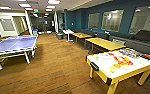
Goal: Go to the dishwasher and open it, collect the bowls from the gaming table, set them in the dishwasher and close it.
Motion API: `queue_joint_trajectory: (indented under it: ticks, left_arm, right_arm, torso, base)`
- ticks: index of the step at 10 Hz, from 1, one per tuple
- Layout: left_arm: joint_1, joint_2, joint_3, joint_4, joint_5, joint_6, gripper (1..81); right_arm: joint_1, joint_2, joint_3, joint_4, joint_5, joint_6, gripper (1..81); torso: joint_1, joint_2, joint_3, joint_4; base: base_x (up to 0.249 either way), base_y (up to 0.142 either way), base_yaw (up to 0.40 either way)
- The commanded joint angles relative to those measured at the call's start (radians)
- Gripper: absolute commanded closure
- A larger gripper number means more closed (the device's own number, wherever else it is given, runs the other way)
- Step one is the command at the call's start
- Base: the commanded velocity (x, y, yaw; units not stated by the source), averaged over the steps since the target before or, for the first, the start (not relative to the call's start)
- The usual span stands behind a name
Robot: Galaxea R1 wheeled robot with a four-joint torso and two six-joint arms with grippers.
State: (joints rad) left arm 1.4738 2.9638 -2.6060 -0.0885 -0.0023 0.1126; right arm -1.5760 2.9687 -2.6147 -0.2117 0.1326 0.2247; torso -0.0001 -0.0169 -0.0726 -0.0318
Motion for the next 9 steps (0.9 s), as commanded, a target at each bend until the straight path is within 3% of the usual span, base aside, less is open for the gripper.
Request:
queue_joint_trajectory:
  ticks: [1, 9]
  left_arm:
    - [-0.053, -0.008, 0.004, 0.003, 0.056, 0.007, 1.0]
    - [-0.053, -0.011, 0.004, 0.001, 0.058, 0.007, 1.0]
  right_arm:
    - [0.036, 0.002, 0.004, -0.006, -0.045, -0.002, 1.0]
    - [0.038, 0.003, 0.004, -0.009, -0.045, -0.002, 1.0]
  torso:
    - [0.0, 0.0, 0.0, 0.0]
    - [0.0, 0.0, 0.0, 0.0]
  base:
    - [0.0, 0.0, -0.388]
    - [0.0, 0.0, -0.389]
